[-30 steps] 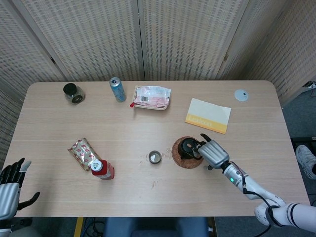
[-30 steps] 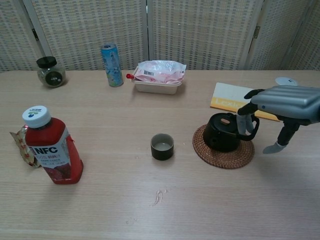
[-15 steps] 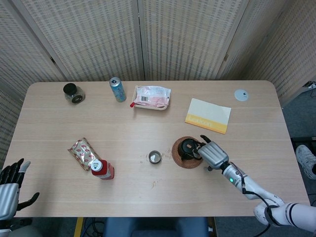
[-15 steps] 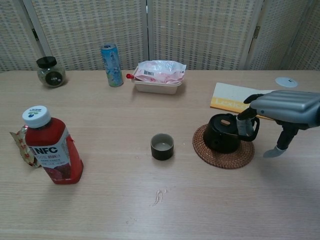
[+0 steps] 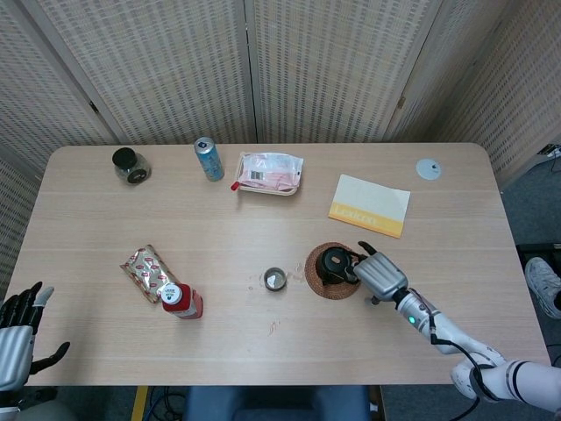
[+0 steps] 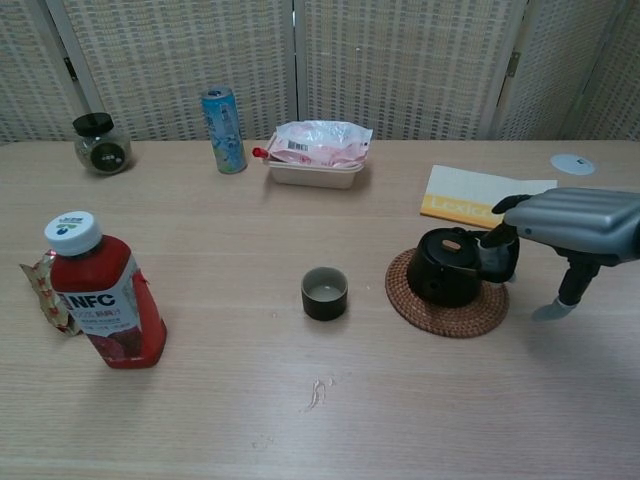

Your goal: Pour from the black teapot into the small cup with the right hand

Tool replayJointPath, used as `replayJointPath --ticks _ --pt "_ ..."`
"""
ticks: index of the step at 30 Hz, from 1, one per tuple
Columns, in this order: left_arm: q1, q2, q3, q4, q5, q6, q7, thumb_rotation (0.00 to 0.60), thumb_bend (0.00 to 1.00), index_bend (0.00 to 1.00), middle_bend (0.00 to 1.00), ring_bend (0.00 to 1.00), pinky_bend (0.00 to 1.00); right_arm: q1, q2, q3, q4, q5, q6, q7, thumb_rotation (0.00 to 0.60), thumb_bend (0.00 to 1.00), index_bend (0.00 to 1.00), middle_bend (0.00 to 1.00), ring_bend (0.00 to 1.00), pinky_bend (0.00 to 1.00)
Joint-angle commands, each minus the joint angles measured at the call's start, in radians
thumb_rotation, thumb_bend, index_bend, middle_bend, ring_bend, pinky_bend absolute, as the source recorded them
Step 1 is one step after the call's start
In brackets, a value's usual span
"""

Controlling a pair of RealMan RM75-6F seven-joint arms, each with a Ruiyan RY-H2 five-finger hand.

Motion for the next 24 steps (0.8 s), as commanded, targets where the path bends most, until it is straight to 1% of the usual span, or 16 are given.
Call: replayJointPath --ticks 1,13,20,22,24 --pt "-0.001 0.0 -0.001 0.001 -0.001 -0.002 0.0 0.6 0.21 0.03 0.0 0.0 0.0 -0.002 -0.001 -0.002 0.002 -0.001 -0.002 0.0 0.6 0.0 0.48 0.49 0.34 0.08" --pt "-0.002 -0.003 -0.002 0.005 -0.005 -0.006 -0.003 0.6 0.21 0.03 0.0 0.0 0.0 -0.01 -0.009 -0.009 0.014 0.004 -0.014 0.0 0.6 0.0 0.49 0.5 0.35 0.08" --pt "-0.001 -0.003 -0.001 0.006 -0.005 -0.005 -0.005 0.6 0.21 0.03 0.0 0.0 0.0 -0.014 -0.013 -0.013 0.016 0.004 -0.02 -0.01 0.6 0.0 0.51 0.52 0.36 0.08" --pt "-0.001 -0.002 -0.002 0.006 -0.005 -0.005 -0.005 0.6 0.21 0.03 0.0 0.0 0.0 -0.014 -0.013 -0.012 0.015 0.006 -0.02 -0.012 0.6 0.0 0.52 0.52 0.37 0.08" --pt "0.0 -0.002 -0.002 0.006 -0.004 -0.003 -0.006 0.6 0.21 0.03 0.0 0.0 0.0 -0.015 -0.013 -0.01 0.012 0.008 -0.02 -0.012 0.6 0.0 0.54 0.55 0.41 0.08"
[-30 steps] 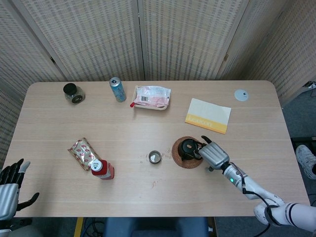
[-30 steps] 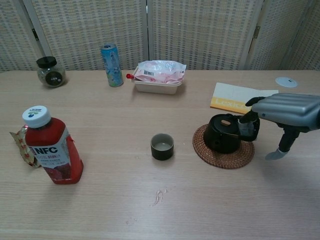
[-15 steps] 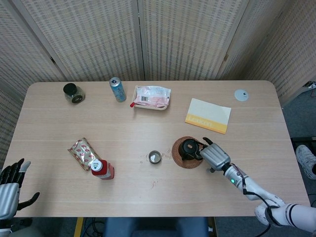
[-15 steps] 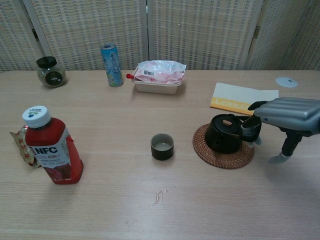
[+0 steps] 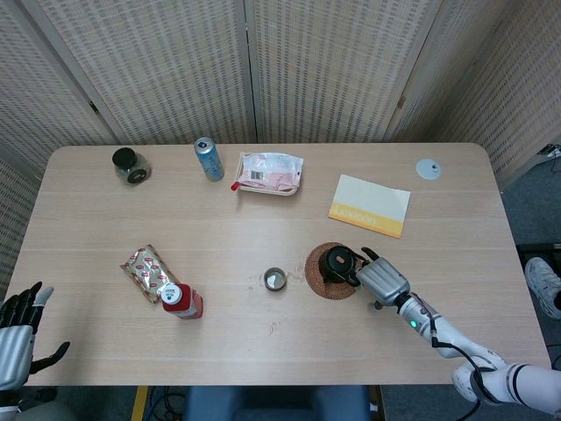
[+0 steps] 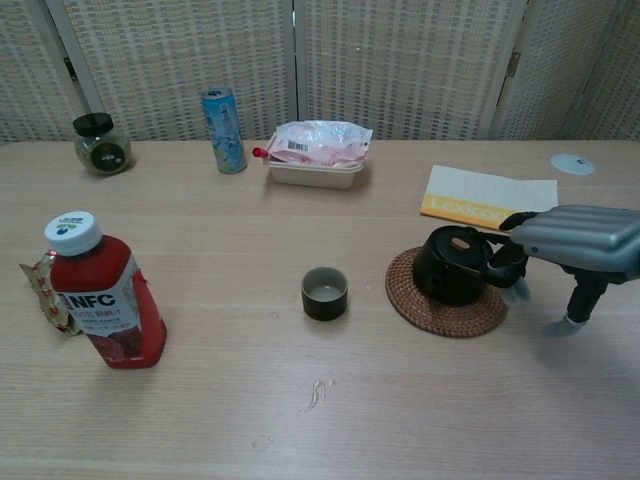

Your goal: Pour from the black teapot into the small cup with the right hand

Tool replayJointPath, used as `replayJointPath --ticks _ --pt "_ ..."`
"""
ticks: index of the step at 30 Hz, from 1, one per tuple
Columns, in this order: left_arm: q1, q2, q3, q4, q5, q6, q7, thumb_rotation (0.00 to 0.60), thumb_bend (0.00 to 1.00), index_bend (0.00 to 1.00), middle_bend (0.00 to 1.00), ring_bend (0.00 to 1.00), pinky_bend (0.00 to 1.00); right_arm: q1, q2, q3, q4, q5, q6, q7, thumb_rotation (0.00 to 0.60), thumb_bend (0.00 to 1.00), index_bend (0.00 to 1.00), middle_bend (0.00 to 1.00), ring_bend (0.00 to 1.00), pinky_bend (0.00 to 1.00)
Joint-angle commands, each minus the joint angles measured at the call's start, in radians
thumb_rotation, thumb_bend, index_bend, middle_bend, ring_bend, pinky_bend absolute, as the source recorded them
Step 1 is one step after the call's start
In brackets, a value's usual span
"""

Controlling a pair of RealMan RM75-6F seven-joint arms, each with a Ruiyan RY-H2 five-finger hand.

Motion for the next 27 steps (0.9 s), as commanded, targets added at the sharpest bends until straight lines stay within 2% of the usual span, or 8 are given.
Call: replayJointPath --ticks 1,11,15,22,24,27 --pt "0.0 0.001 0.0 0.0 0.0 0.0 0.0 0.6 0.21 0.03 0.0 0.0 0.0 0.0 0.0 0.002 -0.002 0.001 0.001 0.0 0.6 0.0 0.55 0.56 0.42 0.08" --pt "0.0 0.002 -0.001 -0.001 0.002 0.001 -0.002 0.6 0.21 0.03 0.0 0.0 0.0 0.015 -0.001 0.031 -0.011 0.013 -0.01 0.024 0.6 0.0 0.73 0.76 0.64 0.08" --pt "0.0 0.002 -0.001 0.0 0.001 0.0 -0.003 0.6 0.21 0.03 0.0 0.0 0.0 0.025 0.004 0.044 -0.02 0.013 -0.012 0.035 0.6 0.0 0.77 0.79 0.68 0.08" --pt "0.001 0.003 0.0 -0.002 0.001 0.002 -0.002 0.6 0.21 0.03 0.0 0.0 0.0 0.045 0.012 0.052 -0.031 0.013 -0.037 0.053 0.598 0.0 0.78 0.79 0.69 0.08" --pt "0.001 0.003 0.0 -0.002 0.001 0.001 -0.001 0.6 0.21 0.03 0.0 0.0 0.0 0.049 0.014 0.052 -0.033 0.014 -0.044 0.055 0.557 0.0 0.78 0.79 0.69 0.08" --pt "0.0 0.003 0.0 -0.003 0.001 0.0 0.0 0.6 0.21 0.03 0.0 0.0 0.0 0.055 0.017 0.052 -0.037 0.015 -0.055 0.062 0.427 0.0 0.78 0.79 0.69 0.08"
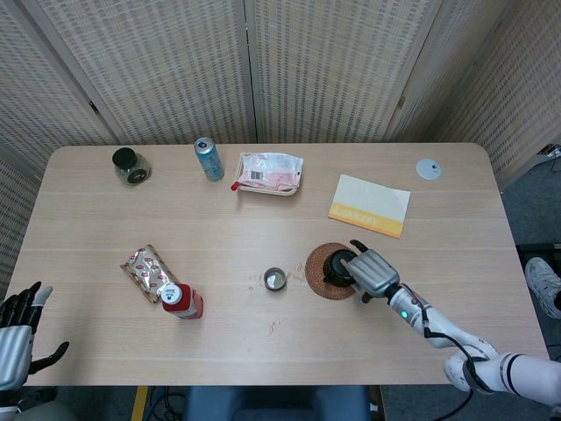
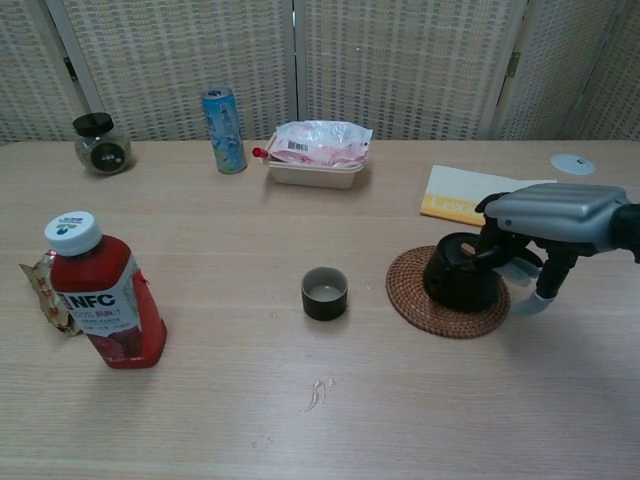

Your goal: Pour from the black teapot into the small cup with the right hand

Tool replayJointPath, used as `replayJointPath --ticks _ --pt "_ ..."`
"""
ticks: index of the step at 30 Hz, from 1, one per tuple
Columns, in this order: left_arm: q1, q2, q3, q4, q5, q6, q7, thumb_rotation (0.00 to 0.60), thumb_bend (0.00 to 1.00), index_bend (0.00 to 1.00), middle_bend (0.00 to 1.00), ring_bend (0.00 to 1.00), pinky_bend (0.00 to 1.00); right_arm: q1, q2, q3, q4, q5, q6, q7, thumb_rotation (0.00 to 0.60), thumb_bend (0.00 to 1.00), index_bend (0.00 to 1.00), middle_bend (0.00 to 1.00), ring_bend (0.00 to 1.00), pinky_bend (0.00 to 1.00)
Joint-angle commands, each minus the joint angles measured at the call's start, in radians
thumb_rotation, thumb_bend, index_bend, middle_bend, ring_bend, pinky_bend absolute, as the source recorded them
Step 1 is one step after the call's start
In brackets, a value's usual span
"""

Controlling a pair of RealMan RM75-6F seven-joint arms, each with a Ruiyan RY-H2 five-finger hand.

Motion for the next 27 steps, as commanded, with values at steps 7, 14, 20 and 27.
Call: replayJointPath --ticks 7,14,20,27 --pt "-0.002 -0.002 -0.001 0.0 -0.002 -0.004 0.0 0.6 0.21 0.03 0.0 0.0 0.0 0.007 0.001 0.008 0.001 -0.007 0.008 0.026 0.35 0.0 0.81 0.81 0.7 0.08" --pt "-0.006 -0.005 -0.001 0.0 -0.002 -0.01 0.004 0.6 0.21 0.03 0.0 0.0 0.0 0.019 -0.007 0.048 0.01 0.019 0.019 0.055 0.35 0.0 0.91 0.88 0.77 0.08" --pt "-0.006 -0.005 0.001 0.002 -0.006 -0.015 0.005 0.6 0.21 0.03 0.0 0.0 0.0 0.04 -0.017 0.067 0.035 0.04 -0.004 0.074 0.35 0.0 0.96 0.92 0.8 0.08" --pt "-0.005 -0.009 0.001 0.008 -0.006 -0.013 -0.001 0.6 0.21 0.05 0.0 0.0 0.0 0.052 -0.019 0.08 0.037 0.047 -0.012 0.098 0.349 0.0 1.0 0.97 0.85 0.17"
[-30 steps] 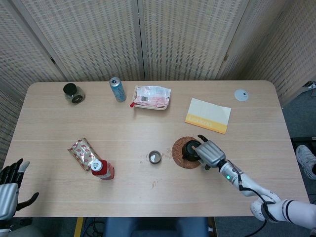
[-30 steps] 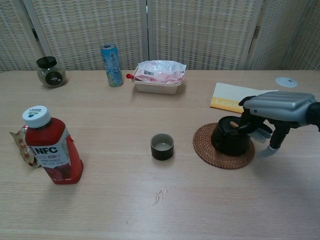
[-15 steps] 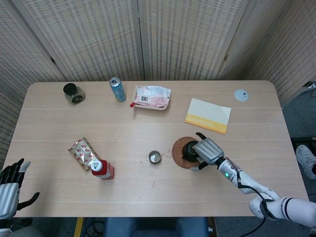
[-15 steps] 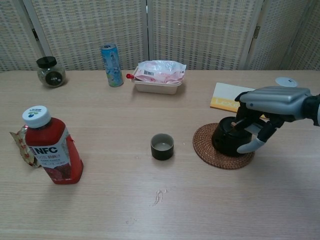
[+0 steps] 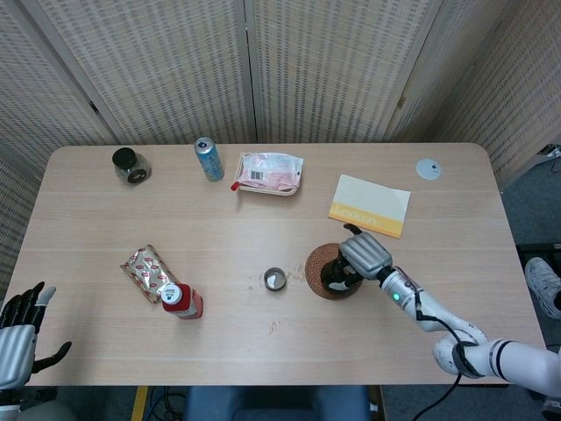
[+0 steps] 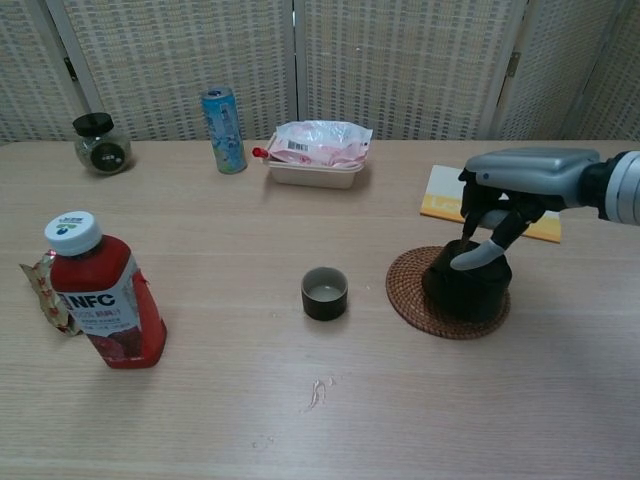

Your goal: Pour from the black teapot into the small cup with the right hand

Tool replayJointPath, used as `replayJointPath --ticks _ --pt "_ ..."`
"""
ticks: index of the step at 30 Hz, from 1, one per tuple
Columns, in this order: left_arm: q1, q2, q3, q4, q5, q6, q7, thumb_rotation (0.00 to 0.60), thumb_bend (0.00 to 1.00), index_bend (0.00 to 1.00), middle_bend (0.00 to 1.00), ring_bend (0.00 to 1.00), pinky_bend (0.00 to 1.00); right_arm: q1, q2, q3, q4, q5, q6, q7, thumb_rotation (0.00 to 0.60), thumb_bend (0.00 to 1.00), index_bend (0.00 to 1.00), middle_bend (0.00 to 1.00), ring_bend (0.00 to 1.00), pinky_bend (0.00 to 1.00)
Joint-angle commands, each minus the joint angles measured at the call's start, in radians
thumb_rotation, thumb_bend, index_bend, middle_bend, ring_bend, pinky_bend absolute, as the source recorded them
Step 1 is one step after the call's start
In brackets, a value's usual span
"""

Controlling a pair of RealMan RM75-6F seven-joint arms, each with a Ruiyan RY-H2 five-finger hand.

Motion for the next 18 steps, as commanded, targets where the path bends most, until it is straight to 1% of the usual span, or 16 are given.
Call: replayJointPath --ticks 1,6,12,18 --pt "0.0 0.0 -0.001 0.003 -0.001 0.001 -0.003 0.6 0.21 0.05 0.0 0.0 0.0 0.006 0.001 0.008 -0.003 0.0 0.0 0.011 0.349 0.0 1.0 0.97 0.85 0.17" --pt "0.002 0.001 -0.001 0.007 0.001 0.005 -0.009 0.6 0.21 0.05 0.0 0.0 0.0 0.013 0.014 0.015 -0.019 0.002 0.003 0.013 0.351 0.0 1.0 0.99 0.88 0.25" --pt "0.005 0.001 0.0 0.009 0.003 0.009 -0.013 0.6 0.21 0.05 0.0 0.0 0.0 0.016 0.046 0.023 -0.061 0.012 0.014 -0.01 0.35 0.0 1.0 1.0 0.89 0.26" --pt "0.005 0.003 0.001 0.008 0.002 0.008 -0.011 0.6 0.21 0.05 0.0 0.0 0.0 0.014 0.085 0.015 -0.109 0.025 0.018 -0.056 0.35 0.0 1.0 1.0 0.9 0.28"
